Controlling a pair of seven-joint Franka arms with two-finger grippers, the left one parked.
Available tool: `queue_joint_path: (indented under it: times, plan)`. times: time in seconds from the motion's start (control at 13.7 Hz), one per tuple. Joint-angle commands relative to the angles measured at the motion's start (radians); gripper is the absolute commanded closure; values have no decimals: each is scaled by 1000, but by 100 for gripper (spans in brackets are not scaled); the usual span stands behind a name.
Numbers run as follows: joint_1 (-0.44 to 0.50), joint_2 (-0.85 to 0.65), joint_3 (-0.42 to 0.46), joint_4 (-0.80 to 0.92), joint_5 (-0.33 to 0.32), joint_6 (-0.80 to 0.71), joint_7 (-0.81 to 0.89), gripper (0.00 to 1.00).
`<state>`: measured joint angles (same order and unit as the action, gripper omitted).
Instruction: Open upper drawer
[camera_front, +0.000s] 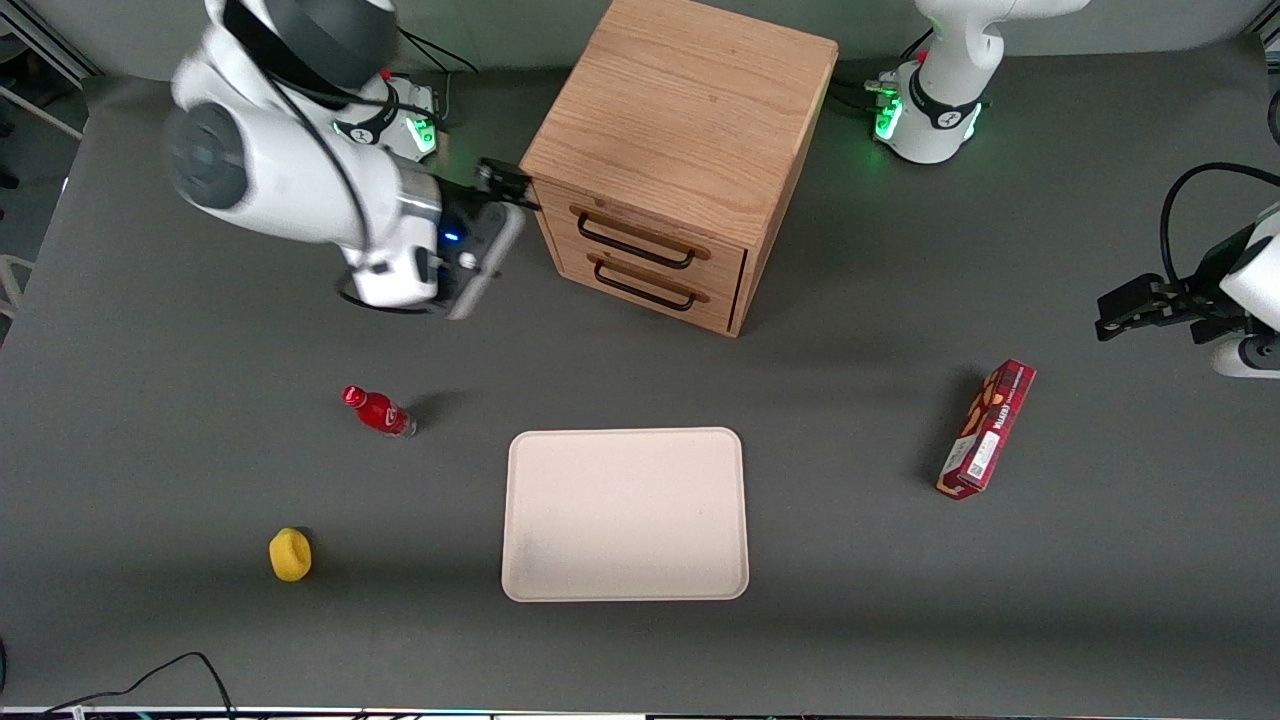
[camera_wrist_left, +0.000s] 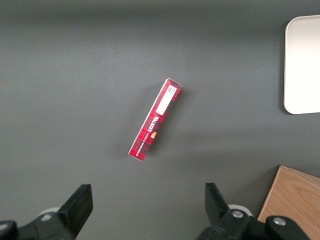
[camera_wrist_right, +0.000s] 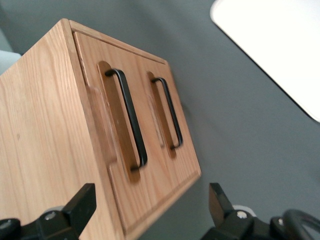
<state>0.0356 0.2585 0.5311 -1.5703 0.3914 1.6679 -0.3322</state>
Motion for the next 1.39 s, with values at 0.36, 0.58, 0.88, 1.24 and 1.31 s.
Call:
queue_joint_path:
  times: [0.36, 0.58, 0.88, 1.24, 1.31]
  plan:
    - [58, 218, 55, 27, 0, 110, -30, 0]
    - [76, 234, 72, -5, -14, 163, -28, 0]
    - [76, 237, 102, -45, -20, 211, -24, 0]
    - [78, 260, 102, -54, -60, 237, -22, 0]
    - [79, 269, 102, -53, -72, 242, -22, 0]
